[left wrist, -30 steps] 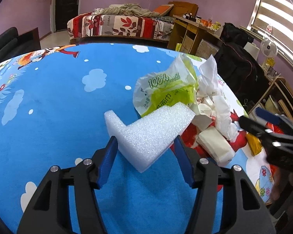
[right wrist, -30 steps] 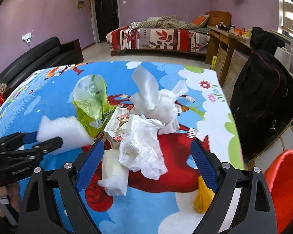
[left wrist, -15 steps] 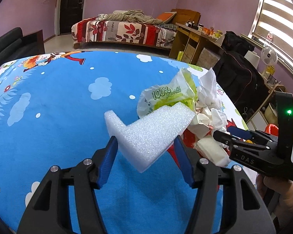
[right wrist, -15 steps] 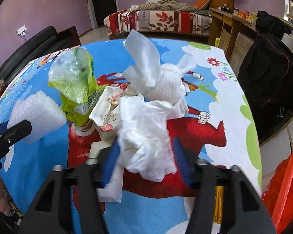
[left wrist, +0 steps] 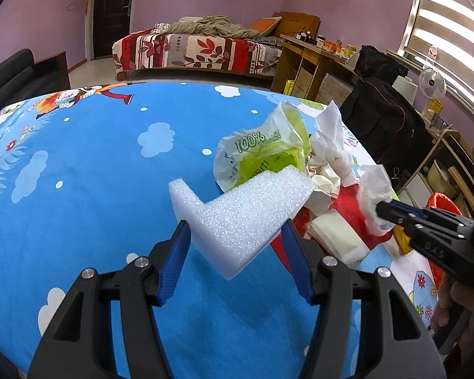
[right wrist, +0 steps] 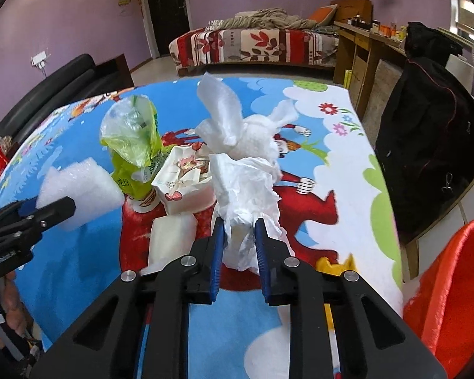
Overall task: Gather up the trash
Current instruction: 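Lift the white tissue with the right gripper and carry it over the red bin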
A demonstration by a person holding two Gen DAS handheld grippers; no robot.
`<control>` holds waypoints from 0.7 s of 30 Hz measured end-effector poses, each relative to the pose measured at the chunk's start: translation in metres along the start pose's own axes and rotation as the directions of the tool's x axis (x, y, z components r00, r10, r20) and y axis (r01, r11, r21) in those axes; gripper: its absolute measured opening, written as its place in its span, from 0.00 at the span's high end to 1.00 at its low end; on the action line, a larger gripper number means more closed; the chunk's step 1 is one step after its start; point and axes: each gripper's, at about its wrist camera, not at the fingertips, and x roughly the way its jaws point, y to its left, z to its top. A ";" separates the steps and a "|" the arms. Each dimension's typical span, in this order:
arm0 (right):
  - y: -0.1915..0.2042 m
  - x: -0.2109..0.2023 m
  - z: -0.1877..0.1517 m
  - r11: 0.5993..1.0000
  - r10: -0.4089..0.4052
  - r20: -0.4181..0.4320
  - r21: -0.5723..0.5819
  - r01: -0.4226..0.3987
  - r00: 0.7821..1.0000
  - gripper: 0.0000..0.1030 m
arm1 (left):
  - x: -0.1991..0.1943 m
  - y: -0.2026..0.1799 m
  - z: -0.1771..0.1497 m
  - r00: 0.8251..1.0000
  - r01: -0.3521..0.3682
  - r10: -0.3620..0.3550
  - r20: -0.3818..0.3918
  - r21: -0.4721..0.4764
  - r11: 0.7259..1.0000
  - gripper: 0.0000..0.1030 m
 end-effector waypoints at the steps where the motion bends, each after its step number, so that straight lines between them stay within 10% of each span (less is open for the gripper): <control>1: -0.003 -0.004 -0.001 1.000 -0.002 0.007 0.003 0.002 1.000 0.80 | 0.000 -0.002 -0.001 1.000 -0.001 0.001 0.000 0.006 1.000 0.44; 21: -0.022 -0.080 -0.028 0.998 -0.054 0.133 -0.009 0.055 0.990 0.80 | -0.020 0.008 -0.017 0.994 -0.090 0.095 0.062 -0.067 0.994 0.44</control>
